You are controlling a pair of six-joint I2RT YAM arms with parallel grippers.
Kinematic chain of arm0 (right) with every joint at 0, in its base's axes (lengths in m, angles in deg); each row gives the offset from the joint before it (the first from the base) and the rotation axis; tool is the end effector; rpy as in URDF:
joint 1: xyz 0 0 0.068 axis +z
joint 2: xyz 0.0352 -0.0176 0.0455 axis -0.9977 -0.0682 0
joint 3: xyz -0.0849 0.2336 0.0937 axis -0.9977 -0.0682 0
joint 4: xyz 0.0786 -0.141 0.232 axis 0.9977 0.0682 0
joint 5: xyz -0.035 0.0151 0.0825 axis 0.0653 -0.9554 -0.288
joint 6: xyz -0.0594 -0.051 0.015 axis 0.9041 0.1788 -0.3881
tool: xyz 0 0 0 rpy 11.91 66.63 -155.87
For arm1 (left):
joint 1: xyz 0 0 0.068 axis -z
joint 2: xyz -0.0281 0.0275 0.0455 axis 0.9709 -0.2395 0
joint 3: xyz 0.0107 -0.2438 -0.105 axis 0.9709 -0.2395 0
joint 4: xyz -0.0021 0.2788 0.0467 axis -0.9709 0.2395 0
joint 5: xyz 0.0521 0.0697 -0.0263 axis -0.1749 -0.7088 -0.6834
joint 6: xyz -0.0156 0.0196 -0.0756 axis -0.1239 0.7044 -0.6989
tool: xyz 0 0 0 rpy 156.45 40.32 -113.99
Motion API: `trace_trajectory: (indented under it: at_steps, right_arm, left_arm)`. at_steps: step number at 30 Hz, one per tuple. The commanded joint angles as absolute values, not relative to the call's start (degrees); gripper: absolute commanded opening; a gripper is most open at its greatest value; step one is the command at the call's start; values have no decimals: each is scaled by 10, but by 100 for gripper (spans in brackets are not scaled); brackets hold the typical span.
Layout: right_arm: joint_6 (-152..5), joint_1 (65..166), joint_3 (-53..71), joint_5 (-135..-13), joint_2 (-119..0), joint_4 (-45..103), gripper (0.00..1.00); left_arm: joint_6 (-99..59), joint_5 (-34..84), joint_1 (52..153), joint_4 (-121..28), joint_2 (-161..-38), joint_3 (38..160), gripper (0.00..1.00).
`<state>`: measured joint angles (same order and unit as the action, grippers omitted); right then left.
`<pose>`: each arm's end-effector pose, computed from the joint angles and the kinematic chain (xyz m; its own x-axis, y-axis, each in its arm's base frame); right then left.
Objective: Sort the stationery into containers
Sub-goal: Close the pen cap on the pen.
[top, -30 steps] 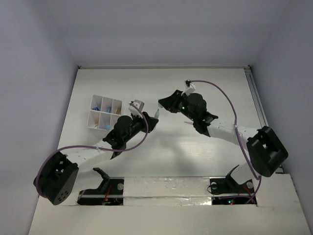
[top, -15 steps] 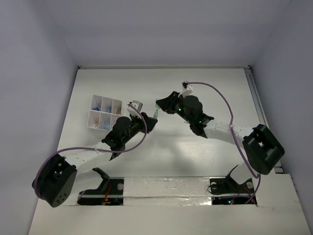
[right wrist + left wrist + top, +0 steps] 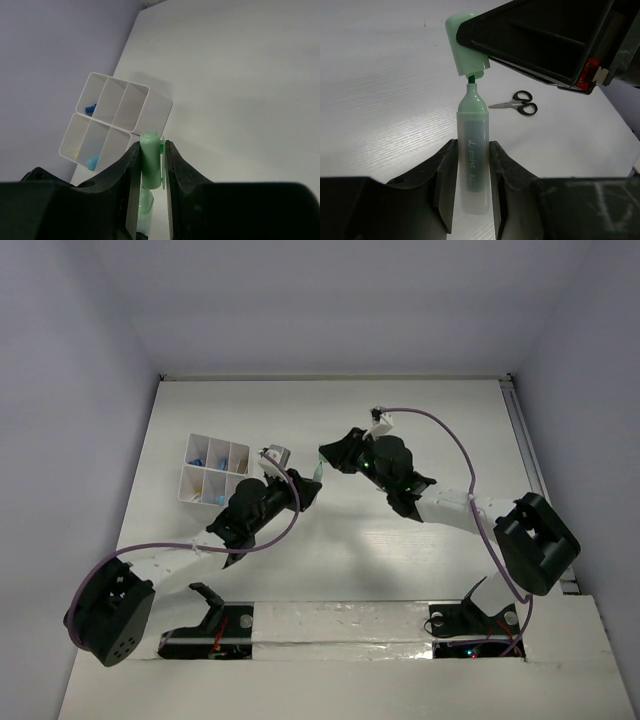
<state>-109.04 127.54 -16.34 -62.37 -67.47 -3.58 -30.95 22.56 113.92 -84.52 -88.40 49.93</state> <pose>0.3048 0.2634 0.2325 -0.4796 0.4732 -0.7389 -0.3913 0.6384 0.6628 0.2260 -0.1838 0.2111 -0.2787 -0.2737 -0.9205 0.6301 0.6713 -0.3904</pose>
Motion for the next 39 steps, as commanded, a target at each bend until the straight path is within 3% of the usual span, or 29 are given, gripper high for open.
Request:
trace_trajectory:
  at_steps: [1,12,28,39]
  right_arm:
    - [-1078,1285,-138,-611,-680,-64,0]
    - [-1070,1312,-140,-592,-681,-78,1]
    - [-1032,1393,-186,-468,-669,-145,2]
    - [-978,1422,-144,-389,-675,-45,2]
  left_arm:
    - [-309,222,1138,-871,-866,495,0]
    - [-310,215,1132,-869,-858,492,0]
    - [-320,192,1132,-867,-822,482,0]
    - [-314,173,1132,-859,-817,482,0]
